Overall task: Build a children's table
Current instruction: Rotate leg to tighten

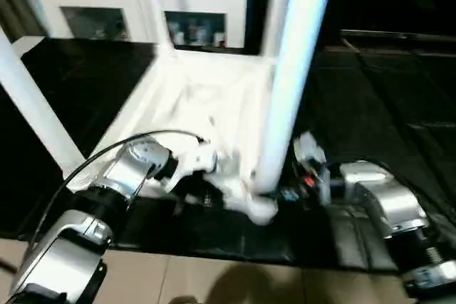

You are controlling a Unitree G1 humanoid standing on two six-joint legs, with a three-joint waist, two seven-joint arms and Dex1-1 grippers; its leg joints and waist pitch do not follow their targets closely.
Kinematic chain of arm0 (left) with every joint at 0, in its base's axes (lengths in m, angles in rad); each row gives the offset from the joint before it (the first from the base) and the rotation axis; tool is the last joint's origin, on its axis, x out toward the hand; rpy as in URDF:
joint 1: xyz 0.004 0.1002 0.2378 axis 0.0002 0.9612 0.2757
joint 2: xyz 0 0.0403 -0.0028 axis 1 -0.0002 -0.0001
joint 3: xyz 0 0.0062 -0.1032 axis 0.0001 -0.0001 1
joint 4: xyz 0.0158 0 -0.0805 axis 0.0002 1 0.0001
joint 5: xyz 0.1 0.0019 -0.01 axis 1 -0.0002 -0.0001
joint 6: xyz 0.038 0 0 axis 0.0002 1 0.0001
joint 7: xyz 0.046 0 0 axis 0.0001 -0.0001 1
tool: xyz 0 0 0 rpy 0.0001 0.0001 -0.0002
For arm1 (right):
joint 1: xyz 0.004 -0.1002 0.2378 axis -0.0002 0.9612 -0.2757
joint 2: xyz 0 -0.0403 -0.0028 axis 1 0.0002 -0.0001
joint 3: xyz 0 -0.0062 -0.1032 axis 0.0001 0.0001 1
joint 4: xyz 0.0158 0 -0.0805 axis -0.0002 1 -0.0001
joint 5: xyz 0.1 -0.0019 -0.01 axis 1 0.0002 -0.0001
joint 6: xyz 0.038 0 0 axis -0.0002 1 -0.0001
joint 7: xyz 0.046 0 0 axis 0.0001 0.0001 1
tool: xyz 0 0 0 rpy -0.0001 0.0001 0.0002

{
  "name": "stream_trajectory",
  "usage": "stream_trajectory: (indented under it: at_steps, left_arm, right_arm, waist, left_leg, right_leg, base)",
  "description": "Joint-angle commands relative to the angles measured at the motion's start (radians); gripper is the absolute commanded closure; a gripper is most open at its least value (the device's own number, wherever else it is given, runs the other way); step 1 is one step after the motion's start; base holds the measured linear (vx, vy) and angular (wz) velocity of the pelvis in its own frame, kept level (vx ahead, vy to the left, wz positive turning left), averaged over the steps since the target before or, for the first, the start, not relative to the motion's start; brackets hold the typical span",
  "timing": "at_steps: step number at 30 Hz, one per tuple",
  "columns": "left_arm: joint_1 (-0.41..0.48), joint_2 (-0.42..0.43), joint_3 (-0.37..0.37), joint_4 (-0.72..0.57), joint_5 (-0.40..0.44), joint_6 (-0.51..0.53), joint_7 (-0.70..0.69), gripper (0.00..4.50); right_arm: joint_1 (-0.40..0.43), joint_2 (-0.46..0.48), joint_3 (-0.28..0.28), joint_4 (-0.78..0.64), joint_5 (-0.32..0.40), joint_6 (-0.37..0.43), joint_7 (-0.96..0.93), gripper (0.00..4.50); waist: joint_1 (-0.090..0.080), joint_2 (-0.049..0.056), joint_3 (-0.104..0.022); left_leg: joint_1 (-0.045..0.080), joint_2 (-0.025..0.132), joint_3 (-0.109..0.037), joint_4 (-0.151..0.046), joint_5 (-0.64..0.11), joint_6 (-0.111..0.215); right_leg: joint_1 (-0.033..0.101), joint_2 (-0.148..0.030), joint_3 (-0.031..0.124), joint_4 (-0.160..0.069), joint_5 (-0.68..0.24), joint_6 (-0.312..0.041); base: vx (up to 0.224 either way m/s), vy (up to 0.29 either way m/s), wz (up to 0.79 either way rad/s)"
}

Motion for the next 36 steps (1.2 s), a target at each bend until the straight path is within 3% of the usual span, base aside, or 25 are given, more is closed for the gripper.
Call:
stream_trajectory:
  at_steps: [1,3,4,8,11,13,14,17,20,24,26,29,32,36]
  left_arm:
    - [-0.031,-0.076,0.03,-0.037,-0.025,0.064,0.123,4.5]
    - [-0.028,-0.091,0.037,-0.055,-0.024,0.096,0.153,4.5]
    - [-0.026,-0.142,0.066,-0.085,-0.031,0.162,0.244,4.5]
    - [-0.023,-0.21,0.105,-0.123,-0.044,0.238,0.351,4.5]
    - [-0.012,-0.227,0.104,-0.153,-0.045,0.248,0.365,4.5]
    - [-0.011,-0.226,0.103,-0.154,-0.044,0.25,0.366,4.5]
    - [-0.013,-0.214,0.102,-0.145,-0.04,0.238,0.363,4.5]
    - [-0.013,-0.198,0.102,-0.136,-0.036,0.22,0.354,4.5]
    - [-0.011,-0.173,0.097,-0.125,-0.033,0.187,0.319,4.5]
    - [-0.01,-0.137,0.087,-0.104,-0.031,0.13,0.261,4.5]
    - [-0.01,-0.091,0.073,-0.081,-0.028,0.088,0.179,4.5]
    - [-0.009,-0.047,0.05,-0.056,-0.029,-0.009,0.075,4.5]
    - [-0.011,-0.017,0.031,-0.04,-0.026,-0.049,0.002,4.5]
    - [-0.001,0.019,-0.003,-0.062,-0.052,-0.088,-0.156,4.5]
  right_arm:
    - [-0.025,0.088,0.043,-0.003,-0.024,0.037,-0.128,2.43]
    - [-0.031,0.112,0.041,0.003,-0.038,0.054,-0.175,2.44]
    - [-0.058,0.174,0.034,0.035,-0.074,0.086,-0.309,2.45]
    - [-0.101,0.239,0.028,0.078,-0.116,0.105,-0.451,2.46]
    - [-0.111,0.256,0.034,0.075,-0.128,0.109,-0.463,2.46]
    - [-0.108,0.257,0.033,0.069,-0.125,0.11,-0.457,1.96]
    - [-0.092,0.244,0.04,0.054,-0.124,0.102,-0.434,1.96]
    - [-0.075,0.228,0.045,0.039,-0.13,0.088,-0.412,1.72]
    - [-0.057,0.196,0.036,0.023,-0.125,0.059,-0.379,1.54]
    - [-0.04,0.145,0.031,0.014,-0.118,0.027,-0.317,1.22]
    - [-0.031,0.091,0.022,0.004,-0.081,0.009,-0.206,1.0]
    - [-0.025,0.042,0.004,-0.013,-0.037,0.001,-0.082,0.76]
    - [-0.025,-0.002,0.016,-0.027,-0.022,-0.005,0.011,0.45]
    - [-0.032,-0.094,0.088,-0.04,-0.013,-0.054,0.223,0.36]
  waist:
    - [-0.005,-0.004,-0.058]
    - [-0.021,-0.004,-0.058]
    - [-0.028,-0.005,-0.059]
    - [-0.047,0.001,-0.065]
    - [-0.05,0.003,-0.07]
    - [-0.051,0.005,-0.072]
    - [-0.052,0.009,-0.073]
    - [-0.054,0.008,-0.071]
    - [-0.05,0.002,-0.068]
    - [-0.046,0.005,-0.067]
    - [-0.041,0.01,-0.067]
    - [-0.03,0.002,-0.069]
    - [-0.02,0.005,-0.071]
    - [0.01,0.006,-0.076]
  left_leg:
    - [-0.001,0.079,-0.042,-0.079,-0.125,0.018]
    - [-0.003,0.073,-0.039,-0.076,-0.118,0.024]
    - [-0.003,0.069,-0.037,-0.074,-0.101,0.032]
    - [-0.009,0.069,-0.036,-0.07,-0.039,0.053]
    - [-0.011,0.073,-0.038,-0.067,-0.007,0.085]
    - [-0.012,0.076,-0.04,-0.065,0.011,0.104]
    - [-0.01,0.078,-0.04,-0.064,0.015,0.111]
    - [-0.009,0.081,-0.04,-0.066,-0.001,0.116]
    - [-0.009,0.076,-0.036,-0.067,-0.027,0.109]
    - [-0.006,0.078,-0.036,-0.069,-0.039,0.108]
    - [-0.005,0.077,-0.038,-0.069,-0.05,0.108]
    - [-0.005,0.084,-0.036,-0.068,-0.045,0.12]
    - [-0.004,0.087,-0.036,-0.066,-0.031,0.126]
    - [-0.001,0.095,-0.037,-0.062,-0.001,0.128]
  right_leg:
    - [0.058,-0.132,0.08,-0.111,-0.377,-0.02]
    - [0.06,-0.131,0.08,-0.116,-0.381,-0.016]
    - [0.061,-0.13,0.082,-0.115,-0.369,-0.019]
    - [0.063,-0.122,0.082,-0.102,-0.245,-0.058]
    - [0.066,-0.123,0.086,-0.089,-0.142,-0.081]
    - [0.067,-0.125,0.087,-0.081,-0.084,-0.093]
    - [0.065,-0.125,0.087,-0.078,-0.06,-0.1]
    - [0.067,-0.127,0.087,-0.08,-0.053,-0.111]
    - [0.069,-0.128,0.088,-0.088,-0.101,-0.097]
    - [0.067,-0.126,0.088,-0.091,-0.145,-0.078]
    - [0.067,-0.127,0.086,-0.095,-0.162,-0.073]
    - [0.065,-0.125,0.087,-0.089,-0.136,-0.075]
    - [0.062,-0.126,0.088,-0.082,-0.11,-0.079]
    - [0.057,-0.13,0.09,-0.067,-0.048,-0.103]
  base:
    - [0.0,0.0,0.0]
    - [0.0,0.0,0.0]
    - [0.0,0.0,0.0]
    - [0.0,0.0,0.0]
    - [0.0,0.0,0.0]
    - [0.0,0.0,0.0]
    - [0.0,0.0,0.0]
    - [0.0,0.0,0.0]
    - [0.0,0.0,0.0]
    - [0.0,0.0,0.0]
    - [0.0,0.0,0.0]
    - [0.0,0.0,0.0]
    - [0.0,0.0,0.0]
    - [0.0,0.0,0.0]
